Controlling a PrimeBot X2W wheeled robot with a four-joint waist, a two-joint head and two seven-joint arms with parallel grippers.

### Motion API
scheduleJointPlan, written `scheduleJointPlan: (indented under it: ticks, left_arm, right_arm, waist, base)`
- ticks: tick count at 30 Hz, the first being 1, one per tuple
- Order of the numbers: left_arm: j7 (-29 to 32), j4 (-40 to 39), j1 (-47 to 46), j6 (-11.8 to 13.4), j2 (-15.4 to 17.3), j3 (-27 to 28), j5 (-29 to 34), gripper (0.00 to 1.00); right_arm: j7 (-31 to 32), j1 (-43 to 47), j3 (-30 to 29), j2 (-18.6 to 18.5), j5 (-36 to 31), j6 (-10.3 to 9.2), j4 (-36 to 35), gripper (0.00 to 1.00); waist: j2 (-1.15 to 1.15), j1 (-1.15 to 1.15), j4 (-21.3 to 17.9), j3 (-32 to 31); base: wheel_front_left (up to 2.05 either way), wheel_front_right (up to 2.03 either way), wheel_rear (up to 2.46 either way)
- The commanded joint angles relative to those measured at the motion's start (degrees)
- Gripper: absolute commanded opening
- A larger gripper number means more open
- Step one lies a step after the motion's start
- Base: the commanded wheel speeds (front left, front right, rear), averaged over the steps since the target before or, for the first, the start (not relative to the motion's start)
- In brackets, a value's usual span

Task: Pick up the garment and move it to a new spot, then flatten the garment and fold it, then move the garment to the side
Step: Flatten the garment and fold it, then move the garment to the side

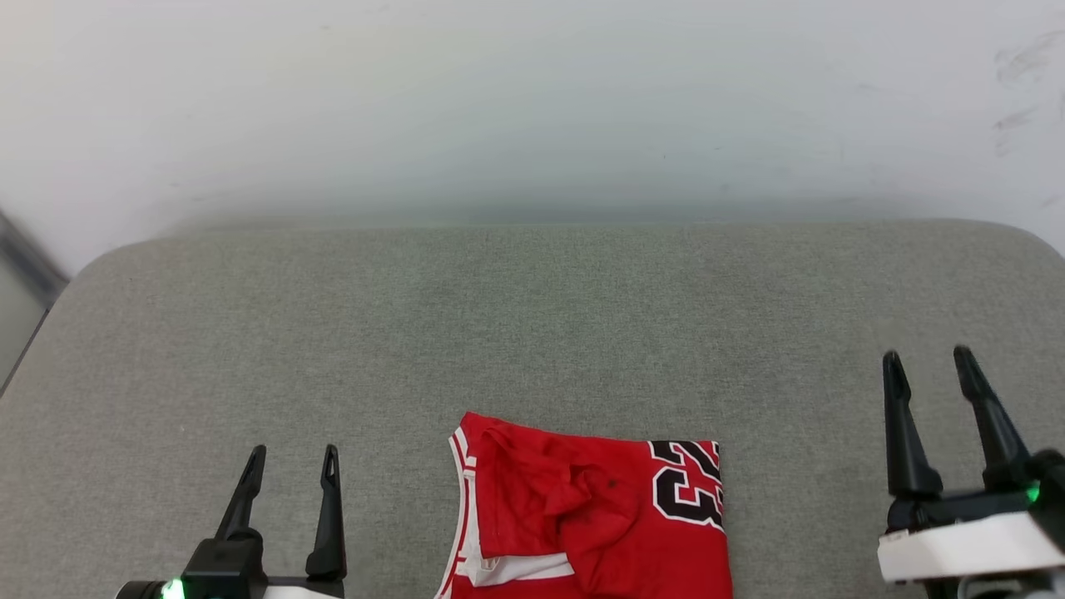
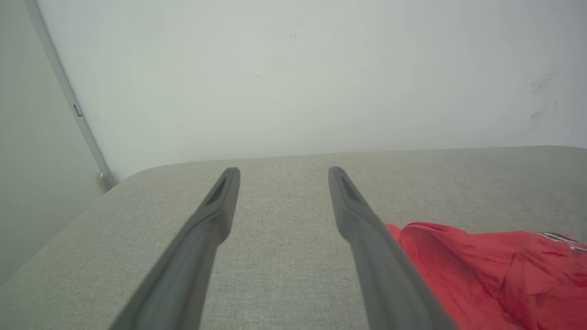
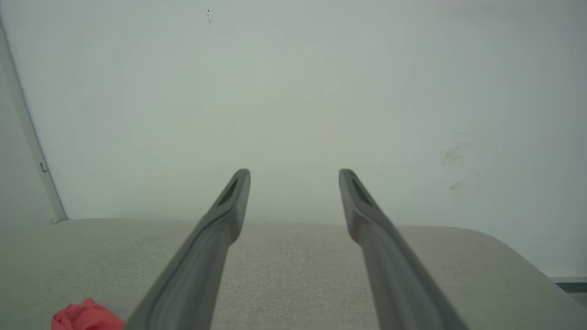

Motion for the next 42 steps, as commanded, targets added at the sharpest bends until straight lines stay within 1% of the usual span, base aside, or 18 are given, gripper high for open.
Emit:
scheduleJointPlan:
  ticks: [1, 5, 12, 20, 24, 28, 31, 33, 34, 35, 36, 37, 39, 42]
  left_arm:
    - [-0.13, -0.26, 0.59, -0.04, 0.02, 0.16, 0.18, 1.00]
    - [-0.13, -0.32, 1.47, -0.30, -0.03, 0.16, 0.37, 1.00]
    - [-0.13, 0.17, 2.06, -0.62, -0.15, -0.20, 0.42, 1.00]
    - [-0.13, 0.61, 2.21, -0.70, -0.21, -0.30, 0.50, 1.00]
    - [-0.13, 0.64, 2.37, -0.69, -0.24, -0.01, 0.36, 1.00]
    - [-0.13, 0.62, 1.99, -0.89, -0.27, 0.07, 0.19, 1.00]
    - [-0.13, 0.71, 1.43, -1.12, -0.31, 0.06, 0.13, 1.00]
    - [-0.13, 0.84, 1.11, -1.22, -0.32, -0.02, 0.17, 1.00]
    - [-0.13, 0.84, 1.11, -1.22, -0.32, -0.02, 0.17, 1.00]
    - [-0.13, 0.88, 0.98, -1.26, -0.33, -0.05, 0.18, 1.00]
    - [-0.13, 0.95, 0.67, -1.37, -0.34, -0.08, 0.12, 1.00]
    - [-0.13, 0.95, 0.67, -1.37, -0.34, -0.08, 0.12, 1.00]
    - [-0.13, 1.01, 0.47, -1.49, -0.37, -0.15, 0.09, 1.00]
    - [-0.13, 1.01, 0.18, -1.57, -0.39, -0.25, 0.03, 1.00]
  right_arm:
    - [-0.08, 1.50, -0.51, 0.79, -0.75, -0.02, -0.57, 1.00]
    - [-0.09, 5.00, -1.56, 2.75, -0.94, -0.02, -0.40, 1.00]
    - [-0.09, 8.28, -1.07, 3.77, -1.38, -0.02, 1.48, 1.00]
    - [-0.10, 8.58, -0.68, 4.00, -2.31, -0.02, 3.17, 1.00]
    - [-0.10, 5.90, -0.96, 3.39, -2.45, -0.03, 2.87, 1.00]
    - [-0.10, 0.90, -1.14, 0.66, -2.38, -0.02, 1.38, 1.00]
    - [-0.02, -3.84, 0.40, -2.90, -2.16, -0.02, 1.33, 1.00]
    - [1.71, -7.28, 2.20, -5.56, -1.32, -0.02, 1.63, 1.00]
    - [1.71, -7.28, 2.20, -5.56, -1.32, -0.02, 1.63, 1.00]
    - [3.30, -8.95, 3.41, -6.90, -0.69, -0.02, 1.69, 1.00]
    - [7.92, -11.91, 6.37, -9.73, 1.30, -0.02, 1.55, 1.00]
    - [7.92, -11.91, 6.37, -9.73, 1.30, -0.02, 1.55, 1.00]
    - [14.64, -14.17, 9.76, -12.51, 4.89, -0.02, 1.40, 1.00]
    - [26.51, -17.11, 14.88, -16.86, 11.85, -0.02, 0.86, 1.00]
  waist:
    - [0.00, 0.00, 0.00, -0.09]
    - [0.00, 0.00, 0.11, -0.27]
    - [0.00, 0.00, 0.33, -0.44]
    - [0.00, 0.00, 0.53, -0.36]
    - [0.00, 0.00, 0.42, -0.17]
    - [0.00, 0.00, 0.43, 0.11]
    - [0.00, 0.00, 0.62, 0.35]
    - [0.00, 0.00, 0.85, 0.53]
    - [0.00, 0.00, 0.85, 0.53]
    - [0.00, 0.00, 0.94, 0.65]
    - [0.00, 0.00, 1.15, 0.87]
    - [0.00, 0.00, 1.15, 0.87]
    - [0.00, 0.00, 1.36, 1.12]
    - [0.00, 0.00, 1.63, 1.55]
  base:
    - [0.00, 0.00, 0.00]
    - [0.00, 0.00, 0.00]
    - [0.00, 0.00, 0.00]
    - [0.00, 0.00, 0.00]
    - [0.00, 0.00, 0.00]
    - [0.00, 0.00, 0.00]
    - [0.00, 0.00, 0.00]
    - [0.00, 0.00, 0.00]
    - [0.00, 0.00, 0.00]
    - [0.00, 0.00, 0.00]
    - [0.00, 0.00, 0.00]
    - [0.00, 0.00, 0.00]
    - [0.00, 0.00, 0.00]
    - [0.00, 0.00, 0.00]
